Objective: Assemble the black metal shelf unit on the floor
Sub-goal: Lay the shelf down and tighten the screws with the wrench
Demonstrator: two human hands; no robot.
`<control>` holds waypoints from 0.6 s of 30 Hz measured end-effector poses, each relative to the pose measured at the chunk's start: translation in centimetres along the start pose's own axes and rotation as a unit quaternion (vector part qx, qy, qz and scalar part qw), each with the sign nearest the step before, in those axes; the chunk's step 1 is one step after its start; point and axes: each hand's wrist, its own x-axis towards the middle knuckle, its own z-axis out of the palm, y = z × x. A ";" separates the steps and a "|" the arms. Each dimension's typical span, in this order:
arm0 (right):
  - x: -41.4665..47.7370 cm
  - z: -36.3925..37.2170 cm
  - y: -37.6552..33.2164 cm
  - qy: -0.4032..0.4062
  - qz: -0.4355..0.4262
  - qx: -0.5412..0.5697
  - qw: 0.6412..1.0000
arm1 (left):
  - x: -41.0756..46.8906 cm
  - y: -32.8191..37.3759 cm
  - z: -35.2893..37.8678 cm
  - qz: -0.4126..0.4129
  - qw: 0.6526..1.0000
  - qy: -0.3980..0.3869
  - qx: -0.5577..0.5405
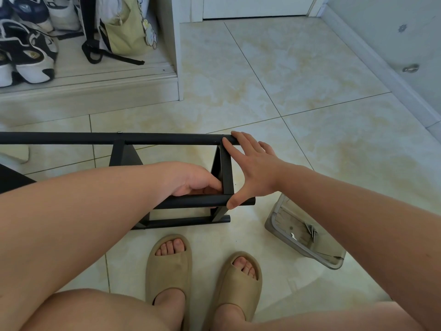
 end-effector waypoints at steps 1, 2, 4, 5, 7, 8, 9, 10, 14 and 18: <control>0.0 0.0 0.0 0.000 0.000 0.001 1.000 | 0.0 0.1 0.0 0.001 1.000 0.004 0.004; 0.0 0.0 0.0 0.000 0.000 0.002 1.000 | 0.0 0.1 -0.1 0.003 1.000 0.007 0.005; 0.0 0.0 0.0 0.000 -0.001 0.002 1.000 | -0.1 0.3 -0.1 0.005 1.000 0.005 -0.002; -0.1 0.0 0.0 0.001 -0.001 0.002 1.000 | -0.1 0.4 0.0 0.006 1.000 0.004 -0.004; -0.1 0.0 -0.1 0.002 0.000 0.003 1.000 | -0.1 0.6 0.0 0.006 1.000 0.001 -0.008; -0.1 0.0 -0.1 0.002 -0.001 0.003 1.000 | -0.1 0.6 0.0 0.005 1.000 -0.002 -0.009; -0.2 0.0 -0.1 0.001 -0.001 0.003 1.000 | -0.1 0.7 0.0 0.004 1.000 -0.004 -0.009; -0.2 0.0 -0.1 0.001 -0.001 0.002 1.000 | 0.0 0.7 -0.1 0.004 1.000 -0.006 -0.008; -0.2 -0.2 -0.2 0.000 0.000 -0.002 1.000 | 0.1 0.5 -0.1 0.010 1.000 0.000 -0.002; 0.0 -0.4 0.0 -0.006 0.003 -0.016 1.000 | 0.0 0.2 -0.1 0.021 1.000 -0.003 0.015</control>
